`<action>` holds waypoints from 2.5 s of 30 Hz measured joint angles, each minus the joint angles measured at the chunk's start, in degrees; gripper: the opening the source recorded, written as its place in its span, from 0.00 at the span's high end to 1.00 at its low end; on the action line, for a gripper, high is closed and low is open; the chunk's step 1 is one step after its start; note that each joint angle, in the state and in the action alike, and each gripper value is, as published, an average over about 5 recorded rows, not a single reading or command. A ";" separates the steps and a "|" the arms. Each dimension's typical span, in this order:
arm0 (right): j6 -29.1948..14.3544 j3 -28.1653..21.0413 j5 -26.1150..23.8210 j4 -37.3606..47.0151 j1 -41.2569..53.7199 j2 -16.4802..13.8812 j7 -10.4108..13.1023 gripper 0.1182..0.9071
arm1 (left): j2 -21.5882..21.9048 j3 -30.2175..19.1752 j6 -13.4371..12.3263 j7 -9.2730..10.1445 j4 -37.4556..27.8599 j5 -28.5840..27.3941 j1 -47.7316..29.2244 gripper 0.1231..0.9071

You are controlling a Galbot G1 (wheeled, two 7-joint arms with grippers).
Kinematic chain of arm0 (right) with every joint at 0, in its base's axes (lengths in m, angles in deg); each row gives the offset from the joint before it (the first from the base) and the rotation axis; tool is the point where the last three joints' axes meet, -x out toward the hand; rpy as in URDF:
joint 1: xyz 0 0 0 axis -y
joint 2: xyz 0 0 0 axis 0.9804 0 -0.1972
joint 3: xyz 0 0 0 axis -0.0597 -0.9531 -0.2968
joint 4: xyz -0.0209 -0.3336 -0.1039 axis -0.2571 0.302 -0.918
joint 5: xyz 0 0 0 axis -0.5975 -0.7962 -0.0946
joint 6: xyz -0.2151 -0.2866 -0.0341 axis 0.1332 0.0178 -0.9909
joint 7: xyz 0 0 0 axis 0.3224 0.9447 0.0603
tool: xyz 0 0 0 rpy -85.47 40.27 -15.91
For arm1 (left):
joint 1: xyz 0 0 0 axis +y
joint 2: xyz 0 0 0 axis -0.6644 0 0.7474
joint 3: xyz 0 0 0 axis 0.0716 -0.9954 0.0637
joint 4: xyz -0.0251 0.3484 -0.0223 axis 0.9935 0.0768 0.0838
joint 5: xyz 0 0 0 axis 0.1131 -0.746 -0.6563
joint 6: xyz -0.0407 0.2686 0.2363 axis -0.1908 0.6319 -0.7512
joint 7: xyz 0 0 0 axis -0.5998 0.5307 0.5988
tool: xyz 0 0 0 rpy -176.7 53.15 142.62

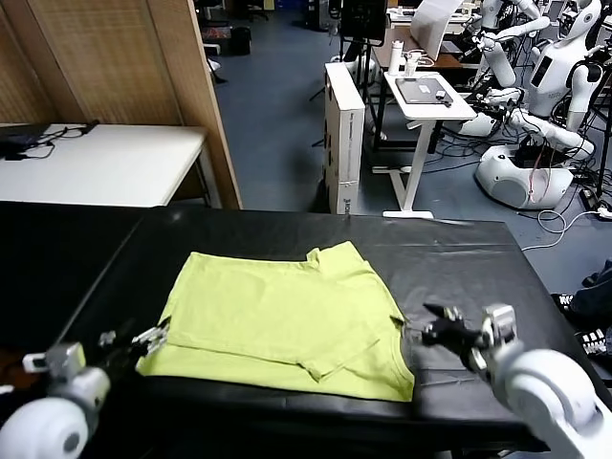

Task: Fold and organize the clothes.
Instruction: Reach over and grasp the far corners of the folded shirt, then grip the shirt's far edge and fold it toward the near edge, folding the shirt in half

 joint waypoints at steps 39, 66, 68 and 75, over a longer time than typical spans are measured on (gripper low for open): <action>0.00 -9.30 0.05 12.11 10.26 6.14 0.10 0.30 | -3.96 -19.36 -1.21 -5.08 -31.43 -5.14 -28.94 0.12; -5.14 -4.50 0.16 5.30 4.52 3.08 -2.48 0.97 | -1.41 -17.65 -0.67 -5.13 -26.64 -3.56 -26.02 0.96; -5.18 -3.55 0.61 3.56 3.42 2.39 -2.33 0.97 | -0.55 -16.89 -0.48 -4.85 -24.80 -2.81 -24.92 0.97; -3.64 0.88 2.14 -4.34 -1.91 -1.01 -1.96 0.97 | 2.96 -13.05 -0.07 -4.61 -15.97 -1.10 -18.06 0.97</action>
